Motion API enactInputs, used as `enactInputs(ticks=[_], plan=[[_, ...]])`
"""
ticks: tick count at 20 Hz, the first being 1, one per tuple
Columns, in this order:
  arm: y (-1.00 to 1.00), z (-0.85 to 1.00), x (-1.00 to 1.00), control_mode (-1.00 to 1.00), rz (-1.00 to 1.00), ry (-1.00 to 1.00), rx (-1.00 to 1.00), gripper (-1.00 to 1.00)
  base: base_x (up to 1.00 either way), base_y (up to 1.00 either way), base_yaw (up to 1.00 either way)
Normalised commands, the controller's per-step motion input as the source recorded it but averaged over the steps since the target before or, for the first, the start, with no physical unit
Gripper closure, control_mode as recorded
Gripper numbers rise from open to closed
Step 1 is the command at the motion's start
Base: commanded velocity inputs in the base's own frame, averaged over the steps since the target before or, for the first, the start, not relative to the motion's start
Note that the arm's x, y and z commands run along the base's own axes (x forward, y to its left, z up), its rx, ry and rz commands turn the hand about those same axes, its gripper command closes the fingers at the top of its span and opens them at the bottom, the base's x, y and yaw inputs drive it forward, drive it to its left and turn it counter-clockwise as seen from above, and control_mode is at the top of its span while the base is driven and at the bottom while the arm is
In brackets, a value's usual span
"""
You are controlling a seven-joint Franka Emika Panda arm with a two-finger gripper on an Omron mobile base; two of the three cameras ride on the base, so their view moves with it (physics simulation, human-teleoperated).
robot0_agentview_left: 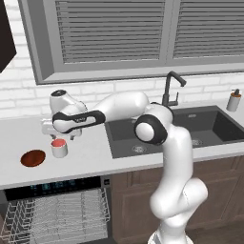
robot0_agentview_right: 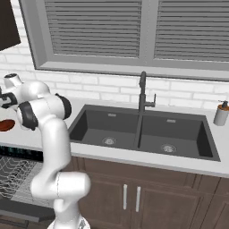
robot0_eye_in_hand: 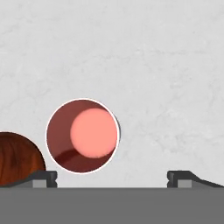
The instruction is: Pick up the cup and bowl from the counter, place them in the dishwasher, and close the dishwasher door.
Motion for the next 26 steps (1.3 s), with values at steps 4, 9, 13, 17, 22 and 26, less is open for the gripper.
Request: enactInputs(ticks=[4, 9, 13, 17, 22, 26], plan=[[0.10, -0.29, 0.24, -1.00, 0.00, 0.00, 0.01, -1.00, 0.00, 0.00, 0.00], [0.01, -0.33, 0.11, -1.00, 0.00, 0.00, 0.00, -1.00, 0.00, 0.00, 0.00], [0.00, -0.12, -0.03, -1.00, 0.00, 0.00, 0.00, -1.00, 0.00, 0.00, 0.00], [-0.08, -0.14, 0.00, -1.00, 0.00, 0.00, 0.00, -1.00, 0.00, 0.00, 0.00], [-0.17, -0.21, 0.00, -1.00, 0.00, 0.00, 0.00, -1.00, 0.00, 0.00, 0.00], [-0.11, -0.24, 0.00, -1.00, 0.00, 0.00, 0.00, -1.00, 0.00, 0.00, 0.00]])
